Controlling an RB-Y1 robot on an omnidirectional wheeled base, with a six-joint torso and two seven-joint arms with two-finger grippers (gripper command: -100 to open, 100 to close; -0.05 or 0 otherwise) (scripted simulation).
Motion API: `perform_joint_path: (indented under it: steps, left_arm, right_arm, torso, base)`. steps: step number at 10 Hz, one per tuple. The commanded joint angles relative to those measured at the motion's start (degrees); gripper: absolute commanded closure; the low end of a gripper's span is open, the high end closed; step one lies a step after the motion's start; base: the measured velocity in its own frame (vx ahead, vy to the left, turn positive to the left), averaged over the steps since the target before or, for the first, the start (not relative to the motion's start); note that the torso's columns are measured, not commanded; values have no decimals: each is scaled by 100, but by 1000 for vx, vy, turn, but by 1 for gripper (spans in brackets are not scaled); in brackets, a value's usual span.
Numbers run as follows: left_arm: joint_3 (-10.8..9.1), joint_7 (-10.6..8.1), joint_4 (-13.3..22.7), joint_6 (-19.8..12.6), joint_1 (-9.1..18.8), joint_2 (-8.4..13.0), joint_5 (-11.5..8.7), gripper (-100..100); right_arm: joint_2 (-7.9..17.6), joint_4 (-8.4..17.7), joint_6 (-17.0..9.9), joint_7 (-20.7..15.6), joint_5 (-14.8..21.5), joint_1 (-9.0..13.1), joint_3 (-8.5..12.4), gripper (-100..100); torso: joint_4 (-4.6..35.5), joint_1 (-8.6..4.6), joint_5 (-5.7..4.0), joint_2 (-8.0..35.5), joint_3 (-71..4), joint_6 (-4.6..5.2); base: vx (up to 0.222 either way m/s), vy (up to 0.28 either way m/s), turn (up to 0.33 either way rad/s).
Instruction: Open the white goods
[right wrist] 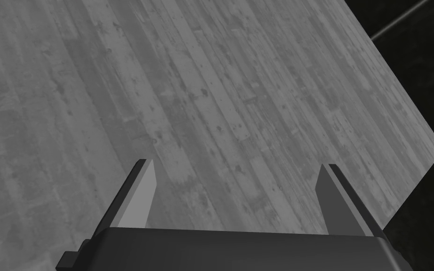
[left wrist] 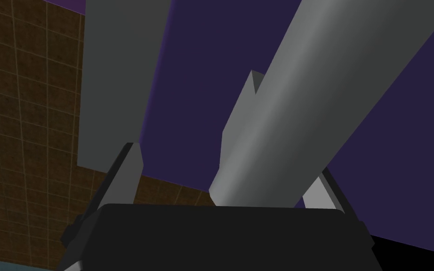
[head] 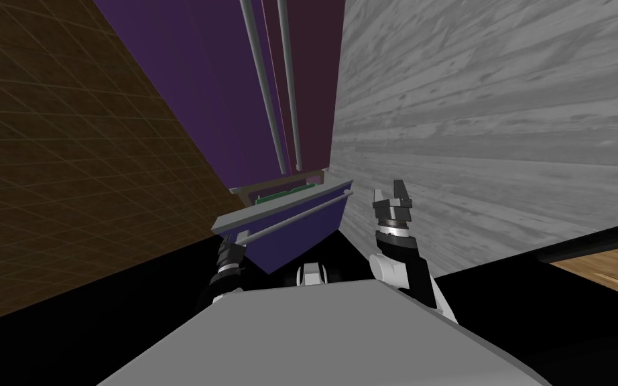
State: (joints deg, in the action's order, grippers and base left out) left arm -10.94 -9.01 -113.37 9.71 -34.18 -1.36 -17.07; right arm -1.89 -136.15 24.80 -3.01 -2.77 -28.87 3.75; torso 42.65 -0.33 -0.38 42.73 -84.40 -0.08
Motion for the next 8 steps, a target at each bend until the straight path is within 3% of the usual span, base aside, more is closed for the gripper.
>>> perform_joint_path:
  steps: [1, 4, 5, 8]
  left_arm:
    - [-48, -18, -414, -183, -159, 8, -55, -100]
    - [-40, 7, -337, -301, -174, -19, -45, -100]
    - [-38, 4, -325, -331, -190, -18, -46, 0]
    - [-27, 11, -260, -383, -223, -26, -43, 0]
  right_arm:
    - [0, 0, 0, 0, 0, 0, 0, 0]
    - [0, 0, 0, 0, 0, 0, 0, 0]
    - [0, 0, 0, 0, 0, 0, 0, 0]
    - [0, 0, 0, 0, 0, 0, 0, 0]
  torso:
    - [10, -10, -12, 6, 0, 0]
    - [26, -29, -32, 23, 4, -1]
    - [11, -22, -14, 17, 8, 2]
    - [-19, 15, 18, -28, -12, 6]
  base:
    - [22, -9, -11]
    - [10, -2, -3]
    - [6, 2, -2]
    - [0, 0, 0]
